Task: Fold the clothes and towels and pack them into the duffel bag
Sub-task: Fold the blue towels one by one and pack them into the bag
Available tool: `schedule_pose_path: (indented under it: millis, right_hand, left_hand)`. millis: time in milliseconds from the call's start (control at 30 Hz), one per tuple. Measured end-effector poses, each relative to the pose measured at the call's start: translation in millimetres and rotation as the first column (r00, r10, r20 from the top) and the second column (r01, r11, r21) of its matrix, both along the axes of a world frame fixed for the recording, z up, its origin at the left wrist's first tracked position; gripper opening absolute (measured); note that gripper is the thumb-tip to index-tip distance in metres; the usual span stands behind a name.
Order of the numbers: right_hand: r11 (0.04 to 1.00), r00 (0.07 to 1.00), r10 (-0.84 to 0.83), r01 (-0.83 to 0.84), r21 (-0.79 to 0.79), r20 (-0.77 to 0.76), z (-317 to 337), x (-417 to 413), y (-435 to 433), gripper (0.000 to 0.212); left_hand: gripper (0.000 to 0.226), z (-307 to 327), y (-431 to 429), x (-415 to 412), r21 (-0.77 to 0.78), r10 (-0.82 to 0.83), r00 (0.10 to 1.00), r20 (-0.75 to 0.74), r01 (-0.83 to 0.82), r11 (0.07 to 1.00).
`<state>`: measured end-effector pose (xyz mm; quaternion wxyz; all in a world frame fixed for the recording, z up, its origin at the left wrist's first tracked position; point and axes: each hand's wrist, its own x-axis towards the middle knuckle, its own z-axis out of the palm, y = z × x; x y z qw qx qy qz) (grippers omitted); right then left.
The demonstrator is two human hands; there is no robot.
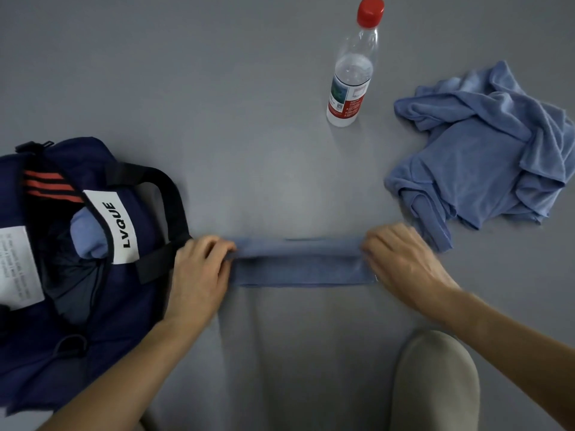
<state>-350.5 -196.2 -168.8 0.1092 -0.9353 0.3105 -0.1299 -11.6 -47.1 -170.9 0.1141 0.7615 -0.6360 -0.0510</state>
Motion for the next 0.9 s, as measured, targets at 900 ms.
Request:
schedule_pose_path:
  millis: [900]
  right_hand:
    - [0.971, 0.950, 0.160, -0.102, 0.217, -0.268, -30.8, 14.1, 58.1, 0.066]
  left_hand:
    - [0.066, -50.9, -76.9, -38.7, 0.317, -0.180, 0.981, -0.078, 0.195, 0.928]
